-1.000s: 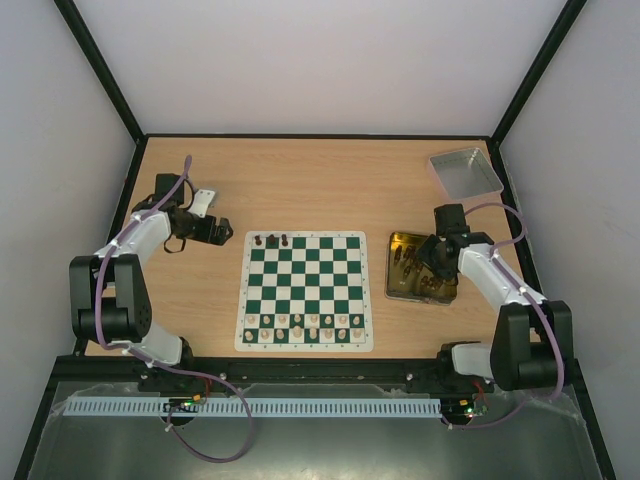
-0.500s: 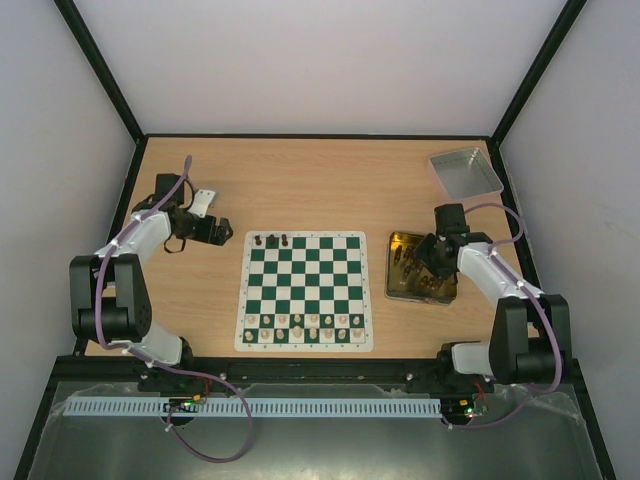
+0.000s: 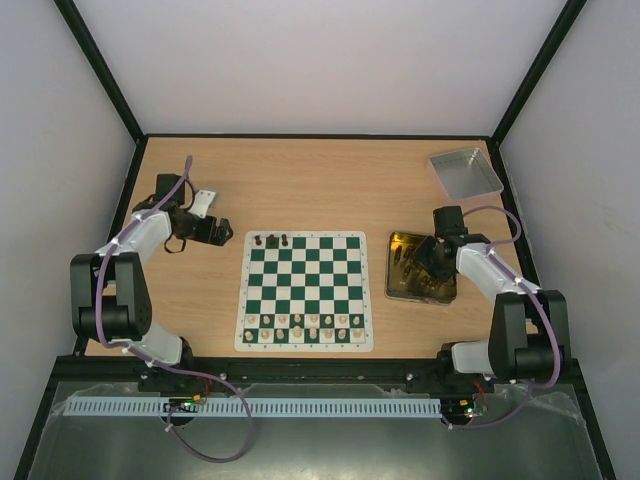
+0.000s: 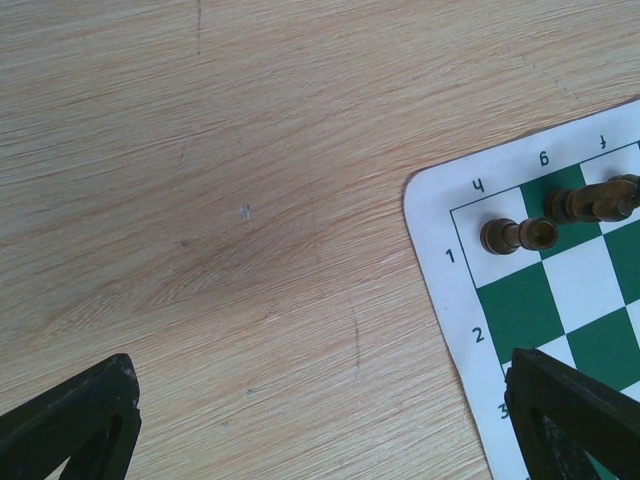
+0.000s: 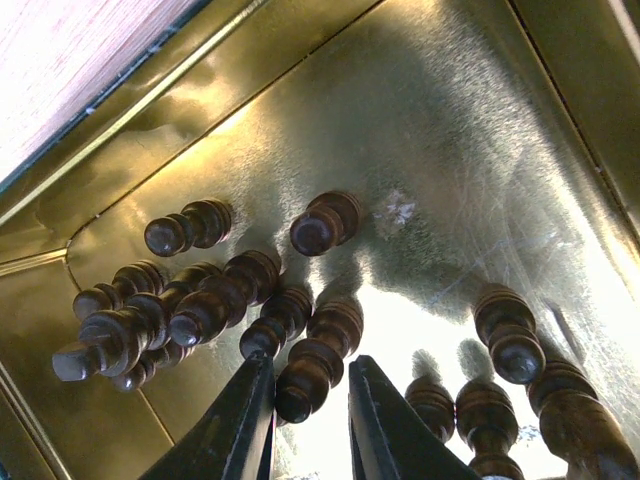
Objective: Set up the chess pieces on the board
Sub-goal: Pick up the chess piece from the storage box.
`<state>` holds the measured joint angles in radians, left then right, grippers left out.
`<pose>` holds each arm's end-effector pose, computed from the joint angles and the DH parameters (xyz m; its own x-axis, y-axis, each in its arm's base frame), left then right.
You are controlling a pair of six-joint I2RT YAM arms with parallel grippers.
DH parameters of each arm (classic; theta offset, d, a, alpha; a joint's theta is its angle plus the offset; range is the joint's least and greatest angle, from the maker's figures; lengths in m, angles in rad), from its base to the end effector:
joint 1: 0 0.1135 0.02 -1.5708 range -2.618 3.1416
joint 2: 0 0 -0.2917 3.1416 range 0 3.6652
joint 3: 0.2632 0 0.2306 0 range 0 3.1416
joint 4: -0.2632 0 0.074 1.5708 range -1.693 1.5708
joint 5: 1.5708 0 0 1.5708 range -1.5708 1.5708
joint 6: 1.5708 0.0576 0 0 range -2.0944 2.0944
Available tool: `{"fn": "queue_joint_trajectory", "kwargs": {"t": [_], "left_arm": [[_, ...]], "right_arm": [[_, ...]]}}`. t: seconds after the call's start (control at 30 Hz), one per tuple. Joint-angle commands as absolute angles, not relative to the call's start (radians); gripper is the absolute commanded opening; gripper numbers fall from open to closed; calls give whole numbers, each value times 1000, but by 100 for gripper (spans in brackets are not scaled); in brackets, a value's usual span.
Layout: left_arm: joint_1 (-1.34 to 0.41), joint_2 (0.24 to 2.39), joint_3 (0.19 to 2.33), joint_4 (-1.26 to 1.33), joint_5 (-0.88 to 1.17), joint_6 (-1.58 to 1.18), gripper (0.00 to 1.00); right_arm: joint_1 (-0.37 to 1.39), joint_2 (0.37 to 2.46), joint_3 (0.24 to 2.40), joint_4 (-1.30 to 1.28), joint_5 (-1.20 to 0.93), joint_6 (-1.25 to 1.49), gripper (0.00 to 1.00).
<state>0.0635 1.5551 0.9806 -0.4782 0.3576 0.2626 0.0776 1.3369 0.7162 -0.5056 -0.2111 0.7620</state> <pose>0.2990 -0.0012 0.2234 -0.8078 0.1923 -0.5572 0.3347 0.9277 -0.1651 0.2228 0.0294 0.1989 -0.7655 0.6176 -0.1805 0.5016 0.7485 0.4337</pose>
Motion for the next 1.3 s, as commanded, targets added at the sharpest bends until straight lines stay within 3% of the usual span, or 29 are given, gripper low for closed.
{"fn": "queue_joint_trajectory", "kwargs": {"t": [0.0, 1.27], "left_arm": [[58, 1566, 986, -474, 361, 265, 99], [51, 1560, 982, -476, 375, 272, 99]], "right_arm": [[72, 1349, 699, -489, -193, 757, 19], [72, 1285, 735, -525, -79, 760, 7]]}}
